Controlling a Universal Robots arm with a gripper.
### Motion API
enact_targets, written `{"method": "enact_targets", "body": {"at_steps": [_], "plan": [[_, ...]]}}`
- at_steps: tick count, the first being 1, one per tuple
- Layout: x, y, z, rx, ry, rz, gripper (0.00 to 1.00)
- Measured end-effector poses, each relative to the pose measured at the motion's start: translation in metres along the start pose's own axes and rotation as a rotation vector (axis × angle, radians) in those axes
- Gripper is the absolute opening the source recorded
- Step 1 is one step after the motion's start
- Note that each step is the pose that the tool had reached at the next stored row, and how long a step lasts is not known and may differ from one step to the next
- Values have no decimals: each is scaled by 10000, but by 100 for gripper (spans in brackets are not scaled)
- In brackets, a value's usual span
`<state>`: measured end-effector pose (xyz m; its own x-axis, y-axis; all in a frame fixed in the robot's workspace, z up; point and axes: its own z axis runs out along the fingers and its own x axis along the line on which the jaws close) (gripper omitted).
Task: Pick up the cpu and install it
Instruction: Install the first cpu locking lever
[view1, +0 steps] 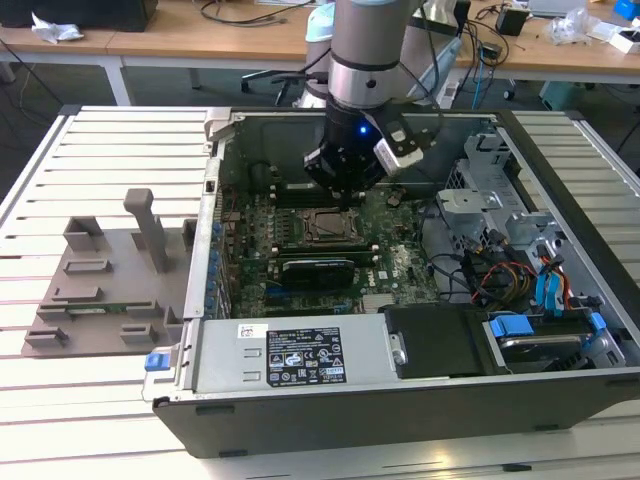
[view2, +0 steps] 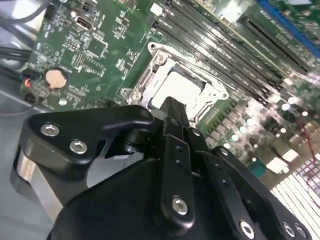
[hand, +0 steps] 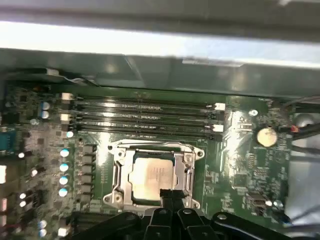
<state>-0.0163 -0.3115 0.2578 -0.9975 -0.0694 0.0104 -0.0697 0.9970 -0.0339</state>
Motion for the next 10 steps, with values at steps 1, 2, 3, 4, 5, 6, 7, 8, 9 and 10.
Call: {"method": "enact_targets", "body": {"at_steps": [1, 2, 3, 4, 5, 6, 7, 8, 9, 10], "plan": [[1, -5, -134, 0, -1, 0, 11], [2, -5, -166, -1, 0, 0, 11], [2, -6, -177, 0, 0, 0, 11], [2, -6, -181, -1, -1, -1, 11], [2, -6, -181, -2, -2, 0, 11], [2, -6, -183, 1, 1, 0, 11], [2, -6, -183, 0, 0, 0, 11], [2, -6, -184, 0, 0, 0, 11], [2, -6, -185, 0, 0, -1, 11], [2, -6, -185, 0, 1, 0, 11]]}}
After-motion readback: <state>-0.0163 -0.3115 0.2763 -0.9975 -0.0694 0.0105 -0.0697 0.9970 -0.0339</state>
